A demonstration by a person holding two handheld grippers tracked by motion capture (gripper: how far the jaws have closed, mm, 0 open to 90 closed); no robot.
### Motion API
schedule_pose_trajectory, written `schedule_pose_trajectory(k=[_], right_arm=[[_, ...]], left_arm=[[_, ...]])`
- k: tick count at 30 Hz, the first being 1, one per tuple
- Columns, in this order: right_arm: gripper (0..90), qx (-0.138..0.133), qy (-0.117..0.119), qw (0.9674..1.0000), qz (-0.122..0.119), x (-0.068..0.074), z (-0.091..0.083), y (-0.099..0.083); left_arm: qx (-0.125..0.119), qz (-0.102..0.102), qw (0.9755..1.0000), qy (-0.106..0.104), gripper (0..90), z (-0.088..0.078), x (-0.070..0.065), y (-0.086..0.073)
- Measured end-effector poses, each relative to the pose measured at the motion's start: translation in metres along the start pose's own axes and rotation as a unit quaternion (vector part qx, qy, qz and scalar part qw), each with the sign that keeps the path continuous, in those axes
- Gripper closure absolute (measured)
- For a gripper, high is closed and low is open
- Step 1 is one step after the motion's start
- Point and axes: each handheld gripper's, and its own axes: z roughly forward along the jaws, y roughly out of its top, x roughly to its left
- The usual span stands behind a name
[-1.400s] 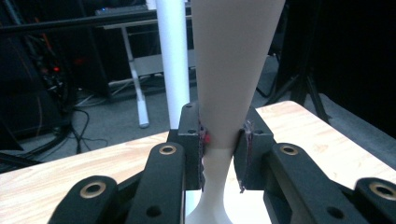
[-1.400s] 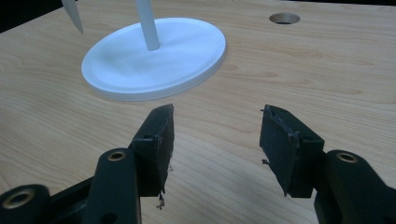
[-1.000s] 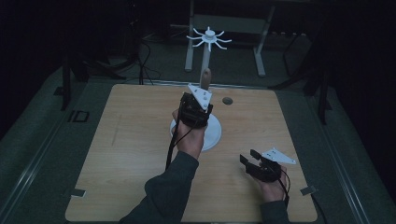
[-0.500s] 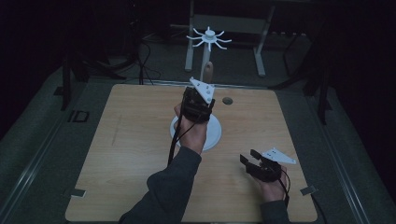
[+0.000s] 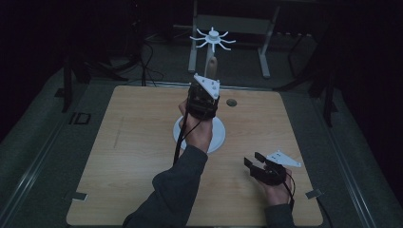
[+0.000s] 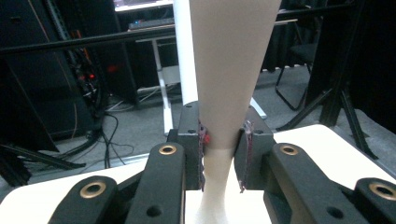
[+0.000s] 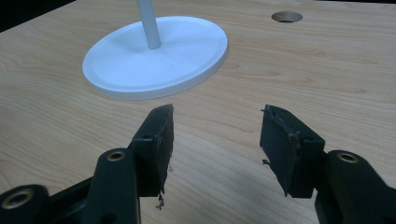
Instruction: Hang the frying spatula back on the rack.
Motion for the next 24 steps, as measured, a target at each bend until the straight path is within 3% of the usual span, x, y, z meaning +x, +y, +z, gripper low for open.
schedule_pose_trajectory(k=[24], right_arm=[[44.2, -0.002, 0.002, 1.0000, 0.003, 0.000, 0.000, 0.000]], left_arm=[[0.025, 0.002, 0.9990, 0.038, 74.9, 0.021, -0.003, 0.013]])
